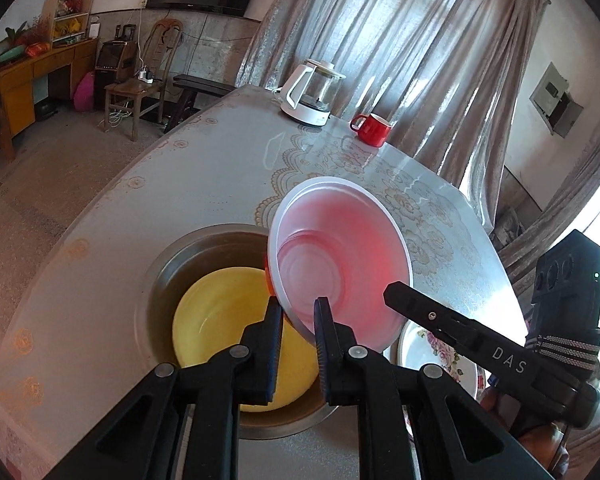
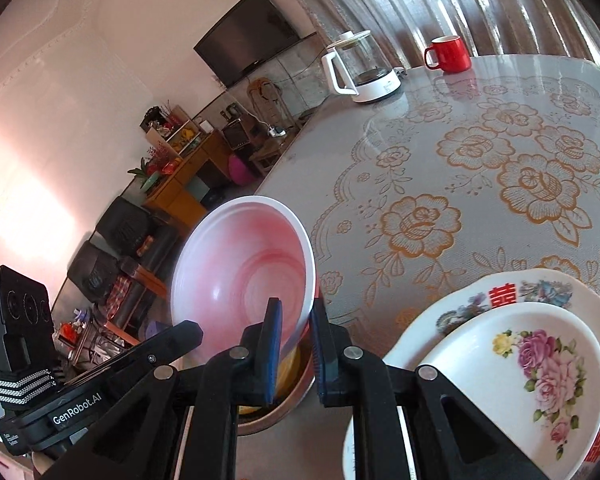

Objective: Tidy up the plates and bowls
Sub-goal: 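Carry the red bowl with the left tool over the steel basin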

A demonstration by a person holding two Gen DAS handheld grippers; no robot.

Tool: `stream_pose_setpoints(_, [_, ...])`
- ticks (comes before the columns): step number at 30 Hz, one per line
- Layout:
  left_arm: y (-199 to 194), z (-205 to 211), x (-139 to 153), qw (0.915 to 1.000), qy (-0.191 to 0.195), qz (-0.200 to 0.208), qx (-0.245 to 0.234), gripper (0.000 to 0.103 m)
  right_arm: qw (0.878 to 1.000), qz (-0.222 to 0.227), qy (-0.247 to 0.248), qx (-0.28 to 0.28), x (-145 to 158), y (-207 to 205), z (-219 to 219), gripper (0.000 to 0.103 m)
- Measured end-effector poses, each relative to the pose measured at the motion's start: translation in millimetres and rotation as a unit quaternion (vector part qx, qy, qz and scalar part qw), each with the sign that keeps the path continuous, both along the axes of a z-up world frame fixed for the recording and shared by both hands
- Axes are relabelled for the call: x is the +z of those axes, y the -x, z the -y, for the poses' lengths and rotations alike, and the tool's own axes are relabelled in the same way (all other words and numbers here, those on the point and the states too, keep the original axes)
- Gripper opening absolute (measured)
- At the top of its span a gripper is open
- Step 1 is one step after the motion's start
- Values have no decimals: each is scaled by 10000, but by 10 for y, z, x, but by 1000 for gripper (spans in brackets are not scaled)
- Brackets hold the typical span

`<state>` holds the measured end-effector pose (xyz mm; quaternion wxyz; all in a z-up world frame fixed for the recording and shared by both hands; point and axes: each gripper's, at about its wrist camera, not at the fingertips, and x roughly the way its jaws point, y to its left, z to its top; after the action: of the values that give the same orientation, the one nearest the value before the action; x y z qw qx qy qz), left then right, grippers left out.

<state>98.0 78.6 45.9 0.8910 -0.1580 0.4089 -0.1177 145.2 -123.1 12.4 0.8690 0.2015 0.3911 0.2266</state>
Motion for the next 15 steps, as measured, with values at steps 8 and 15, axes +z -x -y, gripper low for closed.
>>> stream_pose_setpoints(8, [173,-253,-116,9997,72,-133,184,14,9994,-108,111,303,-48,41,-287,13])
stream_pose_setpoints(15, [259,-363,-311,9990,51,-351,261,15,9982,-234,329,454,-144,84,-464,14])
